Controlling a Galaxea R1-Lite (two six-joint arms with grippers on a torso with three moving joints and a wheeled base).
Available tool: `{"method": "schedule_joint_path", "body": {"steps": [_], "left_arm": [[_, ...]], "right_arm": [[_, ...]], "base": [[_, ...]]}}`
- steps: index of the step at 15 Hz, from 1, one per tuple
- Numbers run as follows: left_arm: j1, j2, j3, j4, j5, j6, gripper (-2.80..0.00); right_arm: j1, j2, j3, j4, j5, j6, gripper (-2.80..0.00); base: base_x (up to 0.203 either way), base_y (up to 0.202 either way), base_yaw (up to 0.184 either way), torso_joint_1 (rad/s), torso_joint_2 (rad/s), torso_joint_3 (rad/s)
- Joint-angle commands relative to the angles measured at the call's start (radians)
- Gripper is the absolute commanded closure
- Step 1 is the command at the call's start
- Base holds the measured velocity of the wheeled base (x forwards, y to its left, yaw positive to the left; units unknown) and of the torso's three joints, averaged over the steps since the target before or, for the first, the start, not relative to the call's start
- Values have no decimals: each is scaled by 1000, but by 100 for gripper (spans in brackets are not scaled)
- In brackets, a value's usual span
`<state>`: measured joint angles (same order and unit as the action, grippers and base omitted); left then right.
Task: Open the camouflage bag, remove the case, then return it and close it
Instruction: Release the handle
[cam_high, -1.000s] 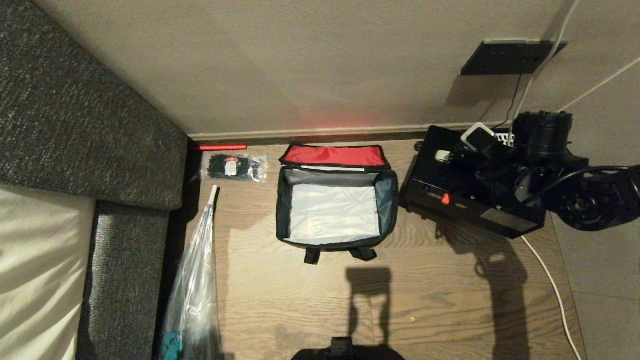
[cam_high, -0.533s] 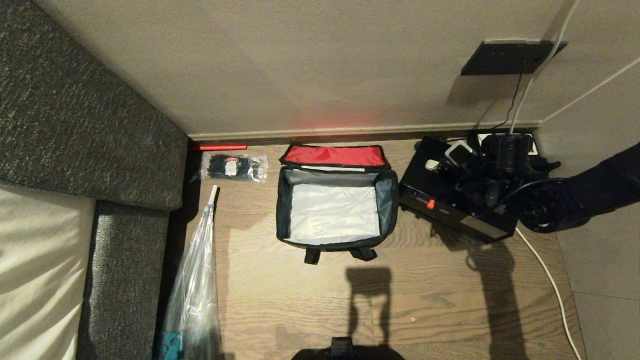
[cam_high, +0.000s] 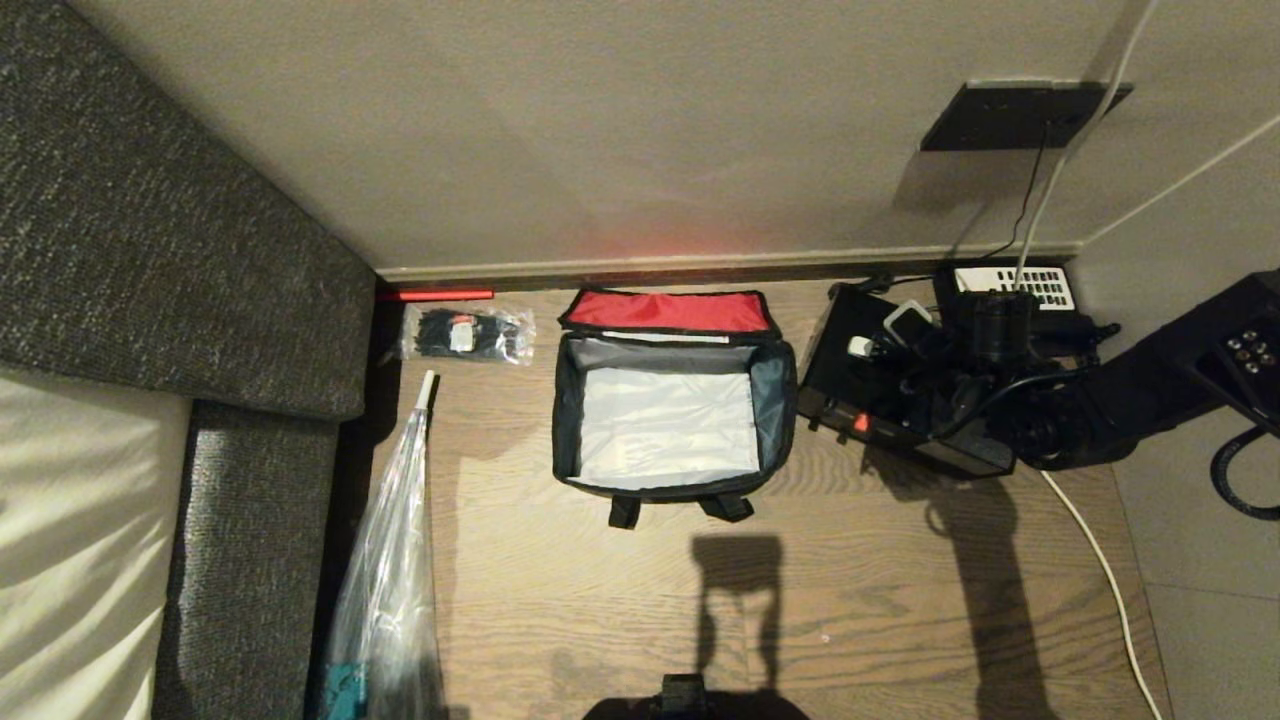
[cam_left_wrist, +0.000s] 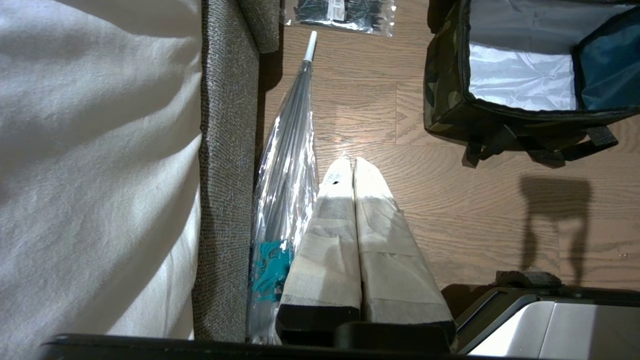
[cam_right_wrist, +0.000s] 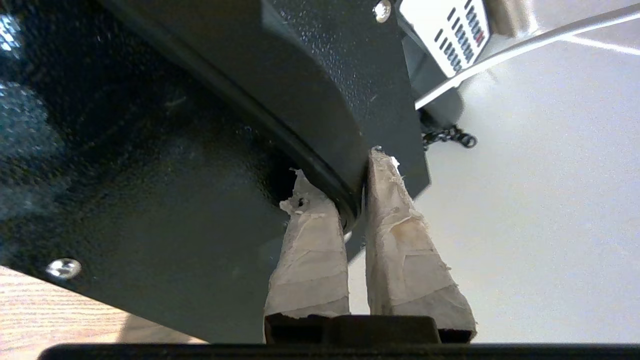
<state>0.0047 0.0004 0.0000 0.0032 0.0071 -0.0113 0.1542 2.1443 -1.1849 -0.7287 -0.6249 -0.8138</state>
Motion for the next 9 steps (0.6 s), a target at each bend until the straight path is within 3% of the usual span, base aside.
{"method": "schedule_joint_path", "body": {"steps": [1, 2, 3, 9], "left_arm": [[0, -2, 3, 0, 1, 1, 0], [0, -2, 3, 0, 1, 1, 0], [1, -2, 3, 0, 1, 0, 0], [0, -2, 3, 0, 1, 1, 0]], "right_arm": [[-2, 23, 5, -12, -1, -5, 0], [-7, 23, 7, -4, 14, -5, 0], [-16, 23, 12, 3, 43, -6, -280], [-18, -26, 141, 24, 138, -11, -280]], "base": [[0, 0, 0, 0, 0, 0], [0, 0, 0, 0, 0, 0], [0, 0, 0, 0, 0, 0], [0, 0, 0, 0, 0, 0]]}}
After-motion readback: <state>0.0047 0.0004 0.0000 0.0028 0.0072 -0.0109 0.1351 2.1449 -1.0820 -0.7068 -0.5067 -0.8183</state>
